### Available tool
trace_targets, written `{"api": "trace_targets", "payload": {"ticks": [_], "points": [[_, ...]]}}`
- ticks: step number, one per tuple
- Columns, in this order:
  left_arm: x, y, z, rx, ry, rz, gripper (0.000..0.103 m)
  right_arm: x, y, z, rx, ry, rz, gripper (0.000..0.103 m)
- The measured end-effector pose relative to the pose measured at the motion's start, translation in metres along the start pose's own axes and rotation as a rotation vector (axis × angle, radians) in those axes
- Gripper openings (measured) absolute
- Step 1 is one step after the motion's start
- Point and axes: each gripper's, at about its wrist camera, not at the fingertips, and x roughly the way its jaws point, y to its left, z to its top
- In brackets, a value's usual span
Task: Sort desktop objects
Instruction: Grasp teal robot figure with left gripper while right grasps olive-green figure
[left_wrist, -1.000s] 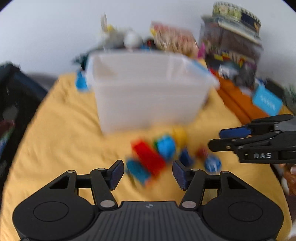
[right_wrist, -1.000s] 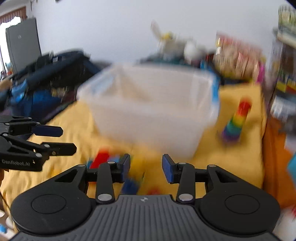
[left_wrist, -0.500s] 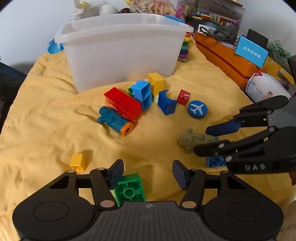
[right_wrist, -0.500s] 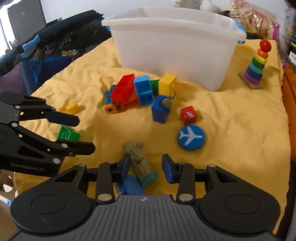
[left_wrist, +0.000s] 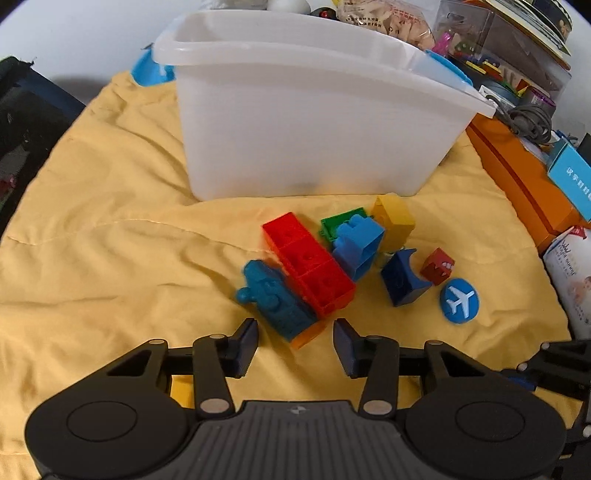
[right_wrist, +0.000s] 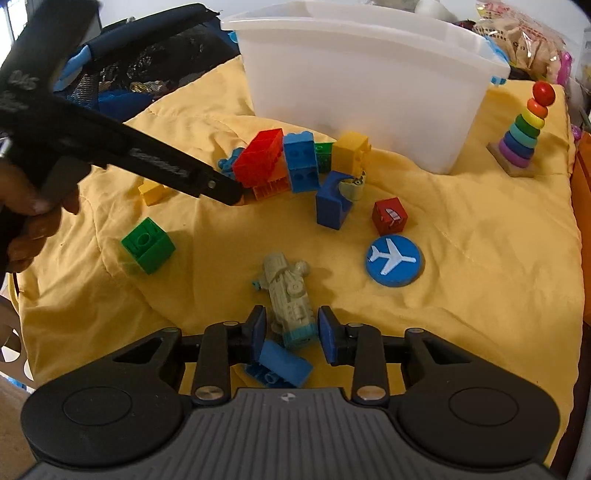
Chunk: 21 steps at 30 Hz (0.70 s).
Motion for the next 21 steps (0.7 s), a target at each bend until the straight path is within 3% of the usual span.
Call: {"api": "trace_targets", "payload": {"ticks": [8,12,16,18,21], "points": [[-0.01,0.021,-0.001,0.01,-0.016,0.117,0.049,0.0,-0.005,-0.003,0.018,0.0,-0.003,0.035],[-0.009,0.023,0.001,0.044,-0.019,0.091,0.049,0.0,-0.006,-0.003,0.017,-0.006,-0.006,0.036],[0.004,0.008,0.004,0.159,-0.028,0.127,0.049,0.002,-0.006,-0.001,0.011,-0.005,-0.006,0.038],[0.012,0.01,0.005,0.143,-0.008,0.128,0.048,0.004,-0.004,0.002,-0.01,-0.004,-0.012,0.038],[0.011,0.014,0.005,0.13,-0.02,0.117,0.029,0.005,0.001,0.004,-0.043,-0.007,-0.029,0.037]]}}
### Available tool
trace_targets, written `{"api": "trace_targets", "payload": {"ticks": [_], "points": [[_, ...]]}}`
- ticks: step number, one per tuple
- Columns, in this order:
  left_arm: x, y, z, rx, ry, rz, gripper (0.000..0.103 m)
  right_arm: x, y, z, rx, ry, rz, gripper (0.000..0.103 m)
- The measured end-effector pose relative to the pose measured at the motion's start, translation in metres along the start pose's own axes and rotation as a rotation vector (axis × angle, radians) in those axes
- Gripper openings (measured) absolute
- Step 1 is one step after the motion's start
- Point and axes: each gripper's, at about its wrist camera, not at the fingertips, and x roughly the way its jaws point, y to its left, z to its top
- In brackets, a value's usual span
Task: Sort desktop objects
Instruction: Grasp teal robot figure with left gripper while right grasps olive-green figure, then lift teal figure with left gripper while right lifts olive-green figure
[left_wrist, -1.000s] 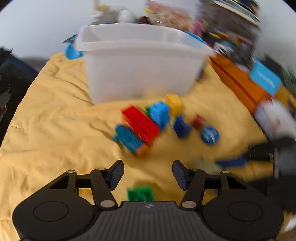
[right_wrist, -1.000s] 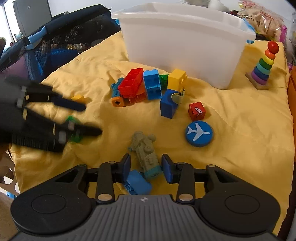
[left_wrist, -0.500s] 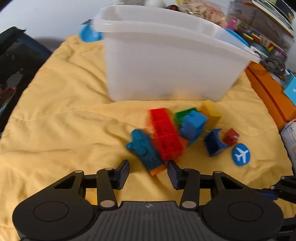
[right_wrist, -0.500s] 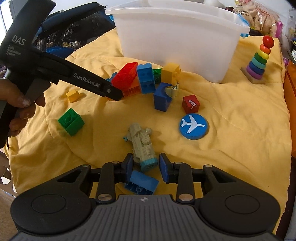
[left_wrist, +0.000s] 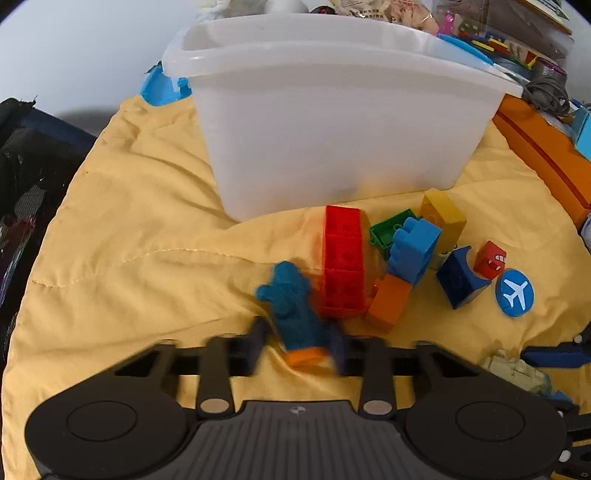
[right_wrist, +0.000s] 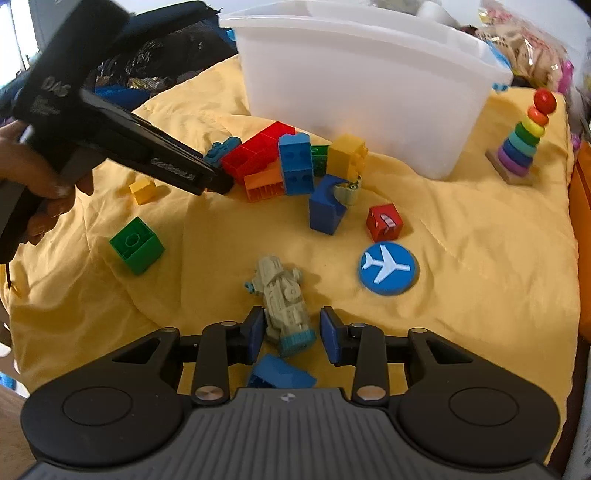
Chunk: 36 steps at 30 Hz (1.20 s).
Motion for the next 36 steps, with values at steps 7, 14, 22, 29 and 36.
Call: {"api": "trace_targets", "payload": {"ticks": [7,14,22,29,36], "points": [[-0.041,-0.003,-0.015,-0.021,-0.019,-0.076,0.028,0.001,0.003,-0.002,-0.024,-0.008,0.005,0.031],[-0.069,-0.037,-0.038,0.028,-0.004,-0.183,0.028,-0.014,0.004,-0.002,-0.023,-0.035,-0.006,0.031],[-0.047,-0.058,-0.059,0.095,0.064,-0.161,0.03,-0.01,-0.012,-0.012,0.038,0.006,-0.037,0.033],[-0.054,-0.059,-0.055,0.111,0.046,-0.149,0.029,-0.007,-0.008,-0.01,-0.011,0.004,-0.043,0.03],[-0.093,-0.051,-0.011,0.089,-0.109,-0.149,0.029,-0.032,-0.01,0.008,-0.02,-0.074,-0.046,0.029]]}}
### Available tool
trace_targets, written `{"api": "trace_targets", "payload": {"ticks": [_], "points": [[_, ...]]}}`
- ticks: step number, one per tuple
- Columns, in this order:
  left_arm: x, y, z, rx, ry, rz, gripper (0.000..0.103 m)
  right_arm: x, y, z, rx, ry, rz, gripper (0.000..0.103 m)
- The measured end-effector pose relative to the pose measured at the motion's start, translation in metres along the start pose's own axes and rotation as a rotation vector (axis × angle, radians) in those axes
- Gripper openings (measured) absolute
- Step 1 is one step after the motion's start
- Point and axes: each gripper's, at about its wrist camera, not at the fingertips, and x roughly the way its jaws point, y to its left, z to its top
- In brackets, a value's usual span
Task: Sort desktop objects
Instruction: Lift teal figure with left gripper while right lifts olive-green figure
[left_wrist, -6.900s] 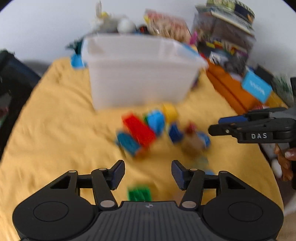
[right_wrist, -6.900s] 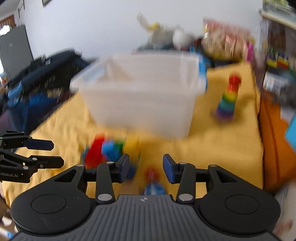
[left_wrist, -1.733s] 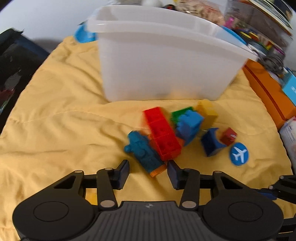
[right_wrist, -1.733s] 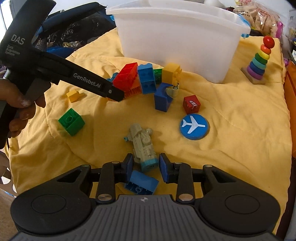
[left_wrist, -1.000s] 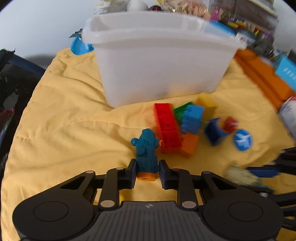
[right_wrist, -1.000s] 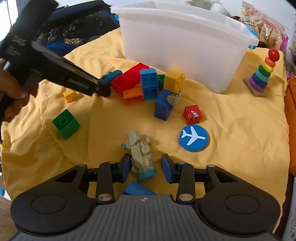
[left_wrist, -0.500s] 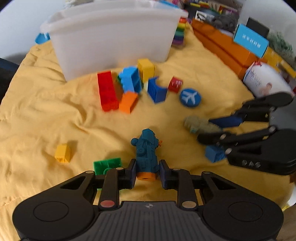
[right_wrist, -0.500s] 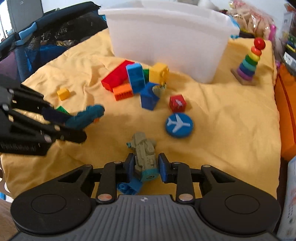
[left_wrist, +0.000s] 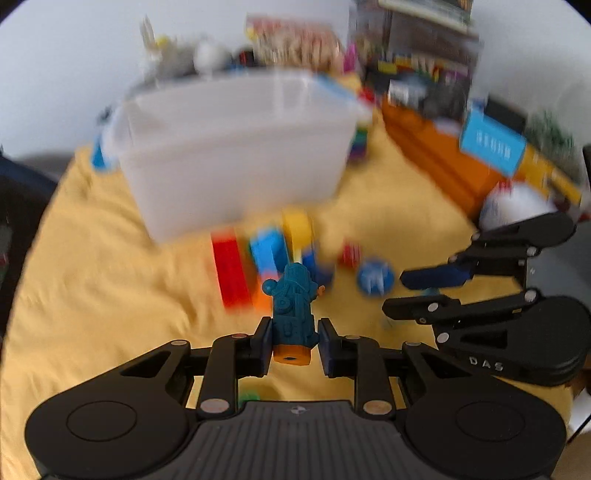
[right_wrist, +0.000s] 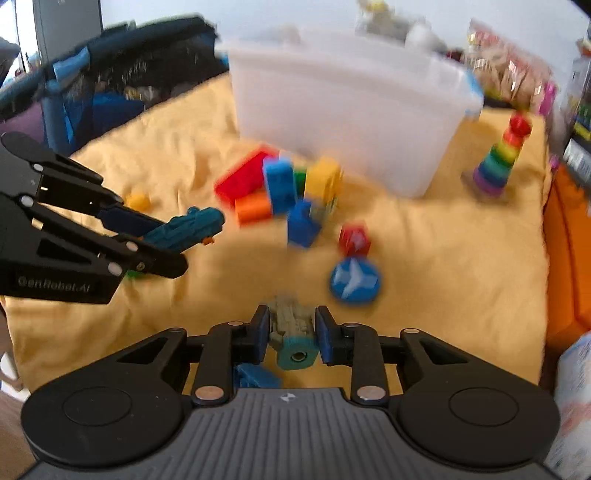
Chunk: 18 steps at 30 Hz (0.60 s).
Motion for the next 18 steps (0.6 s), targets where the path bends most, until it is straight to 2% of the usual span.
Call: {"api": "trace_targets", "payload": {"ticks": [2,3,6,8,9,11,12,15,18], "points": [[-0.011,0.005,0.021,-0.003,-0.061,0.005,0.029,-0.01,-0.004,0.015,-0.014,-0.048,-0.012,0.014],[-0.015,0.007,0.029,-0.002,-0.085,0.01,0.029,-0.015,-0.006,0.024,-0.024,-0.073,-0.018,0.011],[-0.018,0.013,0.047,-0.006,-0.121,0.029,0.029,-0.028,-0.012,0.048,-0.043,-0.142,-0.034,0.011],[-0.016,0.016,0.047,-0.029,-0.116,0.018,0.029,-0.025,-0.015,0.056,-0.063,-0.125,-0.034,0.012],[-0.014,0.017,0.045,-0.039,-0.105,0.006,0.029,-0.024,-0.018,0.055,-0.052,-0.111,-0.034,0.014],[-0.008,0.013,0.035,-0.041,-0.071,-0.016,0.029,-0.022,-0.026,0.046,0.011,-0.09,-0.013,0.038],[-0.004,0.01,0.03,-0.035,-0.053,-0.02,0.029,-0.019,-0.032,0.038,0.049,-0.065,0.007,0.041],[0.004,0.005,0.013,-0.049,-0.002,-0.054,0.029,-0.015,-0.039,0.013,0.096,-0.008,-0.001,0.042],[0.01,0.0,0.0,-0.038,0.031,-0.068,0.029,-0.015,-0.035,-0.008,0.079,0.042,-0.019,0.042]]}}
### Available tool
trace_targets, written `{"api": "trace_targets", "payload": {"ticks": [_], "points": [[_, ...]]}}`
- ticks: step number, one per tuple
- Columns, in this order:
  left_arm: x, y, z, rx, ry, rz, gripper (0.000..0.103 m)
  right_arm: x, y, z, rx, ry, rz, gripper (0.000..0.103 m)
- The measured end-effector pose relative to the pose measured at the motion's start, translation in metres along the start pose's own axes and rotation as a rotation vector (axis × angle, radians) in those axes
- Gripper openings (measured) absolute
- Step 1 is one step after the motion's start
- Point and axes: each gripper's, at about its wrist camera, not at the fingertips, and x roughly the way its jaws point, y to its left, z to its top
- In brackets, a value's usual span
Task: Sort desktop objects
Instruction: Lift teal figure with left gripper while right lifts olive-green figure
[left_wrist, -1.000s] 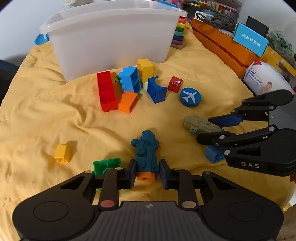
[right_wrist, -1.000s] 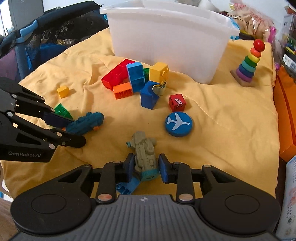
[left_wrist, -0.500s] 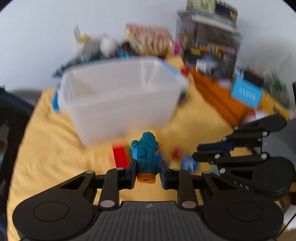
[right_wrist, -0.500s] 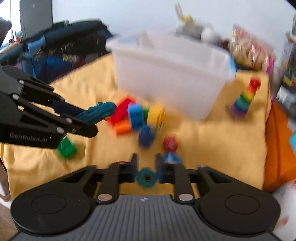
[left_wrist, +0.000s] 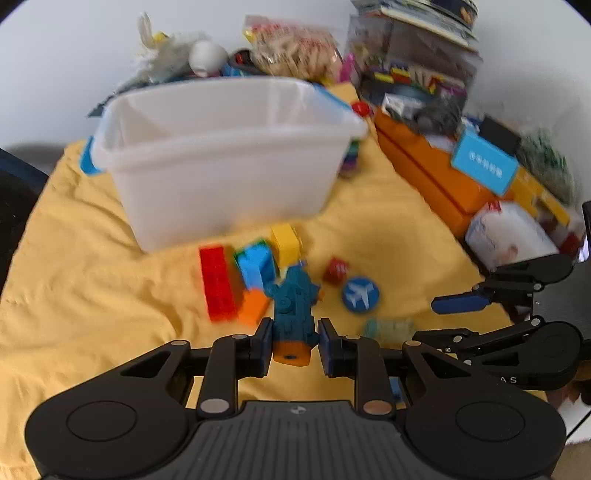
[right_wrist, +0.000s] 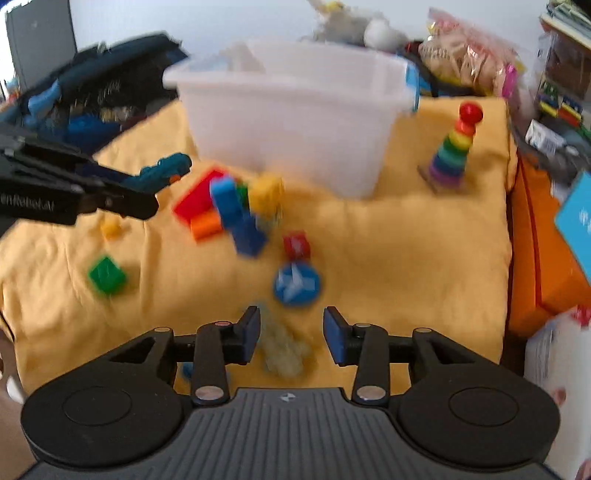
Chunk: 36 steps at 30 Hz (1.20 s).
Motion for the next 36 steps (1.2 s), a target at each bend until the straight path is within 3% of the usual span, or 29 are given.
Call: {"api": "trace_targets", "payload": {"ticks": [4,11,12,14,27,30,34,36], "points": [[0.003,-0.002,-0.008,-0.001,0.02,-0.007,0.029,0.011,0.009,-0.014,-0.072,0.052,-0.008,0.042],[0.015,-0.003,-0.016,0.006,0.049,0.003,0.029,0.038,0.017,-0.013,-0.12,0.052,-0.014,0.043],[0.018,-0.002,-0.018,-0.004,0.056,0.002,0.029,0.04,0.018,-0.013,-0.126,0.048,-0.008,0.041],[0.021,0.002,-0.023,-0.026,0.064,-0.002,0.029,0.04,0.018,-0.01,-0.129,0.062,0.013,0.022],[0.033,0.003,-0.033,-0.026,0.099,-0.024,0.03,0.028,0.022,-0.01,-0.111,0.031,0.018,0.022],[0.034,0.002,-0.032,-0.016,0.104,-0.025,0.029,0.032,0.022,-0.013,-0.1,0.062,0.018,0.023],[0.036,0.003,-0.031,-0.016,0.11,-0.033,0.032,0.031,0.023,-0.014,-0.096,0.046,-0.008,0.042],[0.04,0.005,-0.03,-0.022,0.12,-0.032,0.033,0.03,0.021,-0.01,-0.094,0.025,-0.008,0.042]]}}
